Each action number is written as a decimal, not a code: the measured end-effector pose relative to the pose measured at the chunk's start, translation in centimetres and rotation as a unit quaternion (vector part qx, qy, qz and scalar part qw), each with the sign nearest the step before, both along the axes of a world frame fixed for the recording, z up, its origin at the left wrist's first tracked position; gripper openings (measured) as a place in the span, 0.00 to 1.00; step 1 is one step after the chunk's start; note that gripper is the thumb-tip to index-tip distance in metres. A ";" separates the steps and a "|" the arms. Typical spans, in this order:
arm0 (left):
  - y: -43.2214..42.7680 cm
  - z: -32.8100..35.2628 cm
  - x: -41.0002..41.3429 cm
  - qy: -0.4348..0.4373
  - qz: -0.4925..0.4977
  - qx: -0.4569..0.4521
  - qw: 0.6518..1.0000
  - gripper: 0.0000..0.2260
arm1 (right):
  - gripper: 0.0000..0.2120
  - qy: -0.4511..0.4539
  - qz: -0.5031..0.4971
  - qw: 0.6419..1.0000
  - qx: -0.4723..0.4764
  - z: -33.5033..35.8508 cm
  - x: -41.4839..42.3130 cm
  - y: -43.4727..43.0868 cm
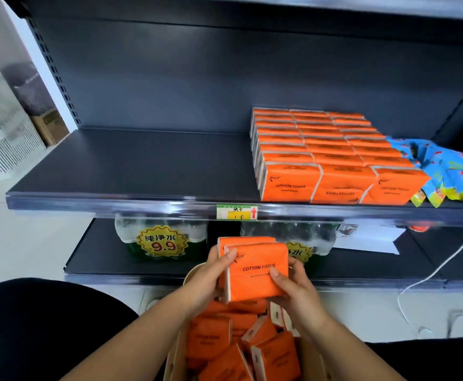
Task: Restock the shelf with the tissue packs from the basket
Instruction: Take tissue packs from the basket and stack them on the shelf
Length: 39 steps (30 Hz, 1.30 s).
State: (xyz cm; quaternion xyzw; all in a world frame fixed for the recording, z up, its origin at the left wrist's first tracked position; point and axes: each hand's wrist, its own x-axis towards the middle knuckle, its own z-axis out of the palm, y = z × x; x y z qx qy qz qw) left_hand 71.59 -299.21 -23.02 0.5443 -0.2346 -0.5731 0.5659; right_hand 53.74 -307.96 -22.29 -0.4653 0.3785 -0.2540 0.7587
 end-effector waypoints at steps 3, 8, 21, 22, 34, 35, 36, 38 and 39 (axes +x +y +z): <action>0.2 2.2 0.8 -0.007 -0.032 -0.035 0.999 0.37 | 0.34 -0.010 0.043 0.998 -0.032 2.4 0.0 -0.5; -0.8 7.7 1.7 -0.028 -0.035 -0.074 0.996 0.35 | 0.34 0.018 0.070 0.988 -0.140 7.7 0.6 -1.1; -5.7 17.9 8.0 -0.099 -0.012 -0.161 0.982 0.29 | 0.23 -0.002 0.071 0.946 -0.317 16.6 6.7 -7.6; -6.3 18.2 8.8 -0.076 -0.025 -0.168 0.983 0.29 | 0.22 -0.005 0.069 0.944 -0.321 17.1 7.4 -8.1; -13.8 20.1 14.7 -0.087 0.099 -0.092 0.987 0.20 | 0.22 0.112 0.057 0.913 -0.387 19.5 15.2 -15.0; -14.3 19.9 15.4 -0.083 0.094 -0.087 0.988 0.20 | 0.22 0.124 0.058 0.911 -0.390 19.5 15.7 -15.5; -14.9 19.5 16.2 -0.079 0.081 -0.084 0.990 0.21 | 0.24 0.134 0.055 0.906 -0.399 19.5 16.3 -16.2; -16.3 18.7 17.8 -0.077 0.052 -0.077 0.993 0.22 | 0.31 0.167 0.062 0.888 -0.424 19.4 17.5 -18.0; -16.9 18.3 18.4 -0.074 0.044 -0.078 0.993 0.22 | 0.37 0.187 0.083 0.878 -0.432 19.5 17.9 -18.8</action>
